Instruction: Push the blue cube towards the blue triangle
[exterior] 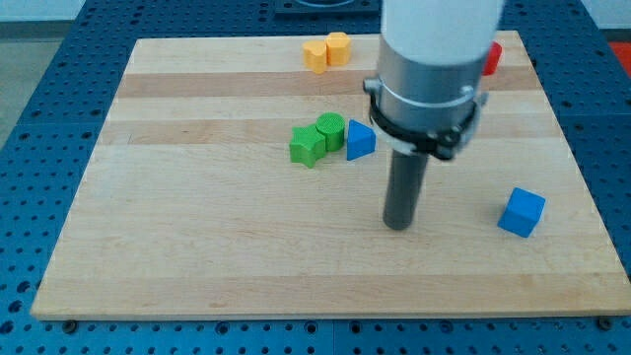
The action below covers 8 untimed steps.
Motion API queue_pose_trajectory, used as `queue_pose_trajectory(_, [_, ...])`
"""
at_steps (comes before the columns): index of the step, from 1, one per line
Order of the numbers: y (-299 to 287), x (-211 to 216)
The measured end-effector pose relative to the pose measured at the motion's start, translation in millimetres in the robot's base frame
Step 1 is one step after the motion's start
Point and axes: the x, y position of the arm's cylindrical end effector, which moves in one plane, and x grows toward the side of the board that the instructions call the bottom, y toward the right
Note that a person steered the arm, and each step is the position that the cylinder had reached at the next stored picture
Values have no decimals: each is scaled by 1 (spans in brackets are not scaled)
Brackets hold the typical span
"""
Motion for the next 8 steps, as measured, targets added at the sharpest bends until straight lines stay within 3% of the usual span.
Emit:
queue_pose_trajectory(1, [56,25])
queue_pose_trajectory(3, [159,23])
queue_pose_trajectory(6, [101,-8])
queue_pose_trajectory(8, [161,-30])
